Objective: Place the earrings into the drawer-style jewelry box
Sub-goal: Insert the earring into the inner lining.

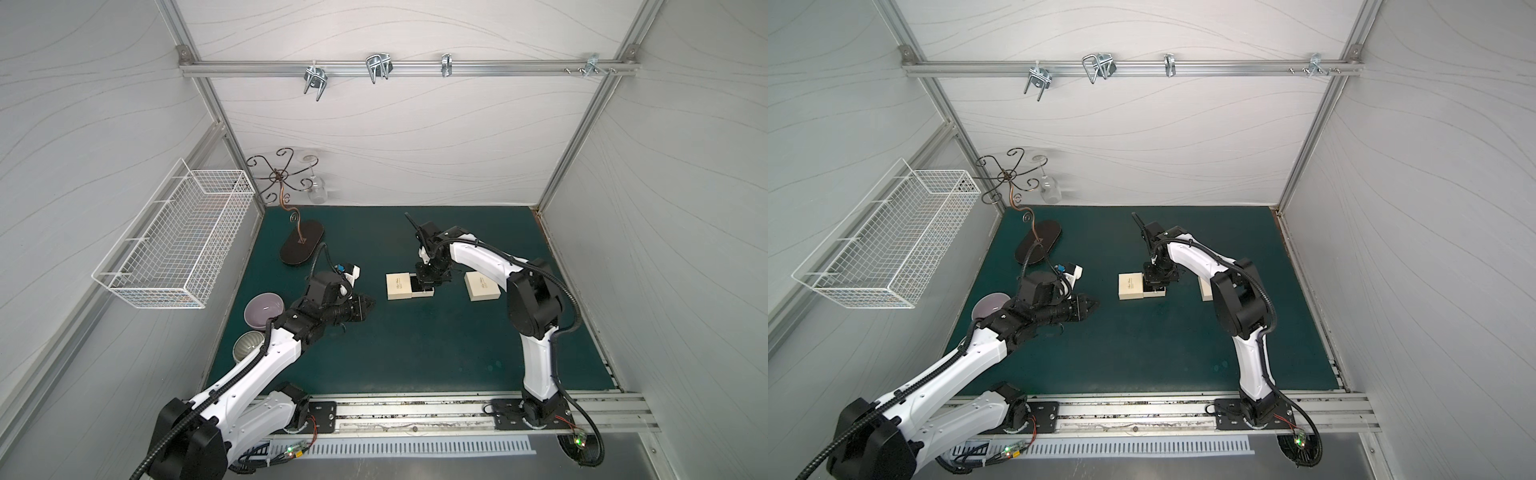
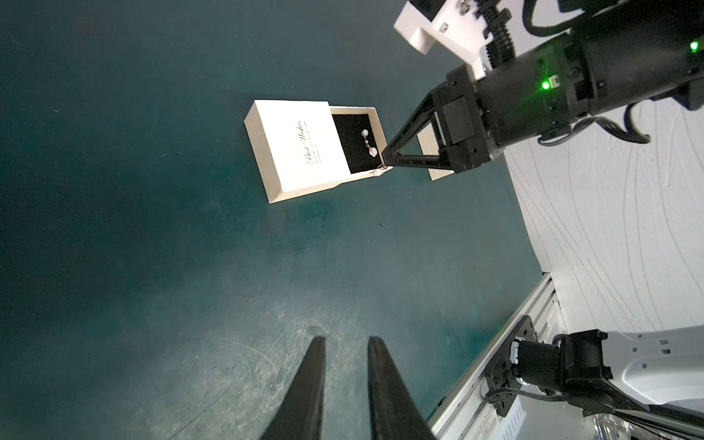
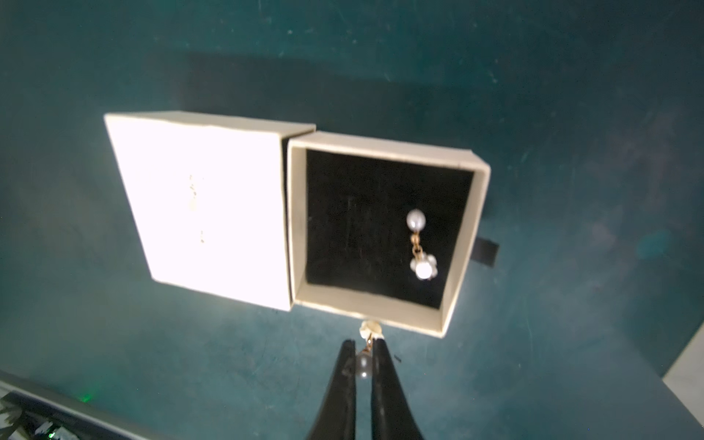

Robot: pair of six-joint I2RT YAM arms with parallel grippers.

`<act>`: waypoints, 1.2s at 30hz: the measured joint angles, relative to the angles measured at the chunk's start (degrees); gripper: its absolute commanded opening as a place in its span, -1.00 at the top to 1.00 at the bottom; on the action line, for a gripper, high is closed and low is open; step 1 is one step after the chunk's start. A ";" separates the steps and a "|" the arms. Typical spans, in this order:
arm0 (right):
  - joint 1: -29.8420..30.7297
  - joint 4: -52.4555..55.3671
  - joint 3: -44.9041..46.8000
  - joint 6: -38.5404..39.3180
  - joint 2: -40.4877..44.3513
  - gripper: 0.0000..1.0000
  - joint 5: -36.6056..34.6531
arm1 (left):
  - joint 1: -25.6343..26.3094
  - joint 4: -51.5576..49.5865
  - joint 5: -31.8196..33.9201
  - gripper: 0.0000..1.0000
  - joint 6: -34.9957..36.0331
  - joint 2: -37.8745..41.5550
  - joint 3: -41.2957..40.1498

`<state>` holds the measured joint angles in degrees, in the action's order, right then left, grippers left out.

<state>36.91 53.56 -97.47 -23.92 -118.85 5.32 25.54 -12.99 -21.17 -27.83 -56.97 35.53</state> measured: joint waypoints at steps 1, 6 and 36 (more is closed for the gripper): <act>0.00 -0.07 -0.55 0.02 -0.55 0.84 -0.09 | 0.00 -0.02 0.02 0.52 0.07 0.07 0.00; 0.00 -0.02 -2.91 0.22 -2.80 0.84 -0.74 | 0.00 -0.02 0.20 0.52 0.26 0.92 0.00; 0.39 -0.09 -8.15 0.42 -7.78 0.83 -4.26 | 0.00 -0.04 0.42 0.51 0.63 2.21 -0.07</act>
<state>37.30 53.47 -105.62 -23.51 -126.63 1.06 25.54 -13.04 -20.75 -27.20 -54.76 35.46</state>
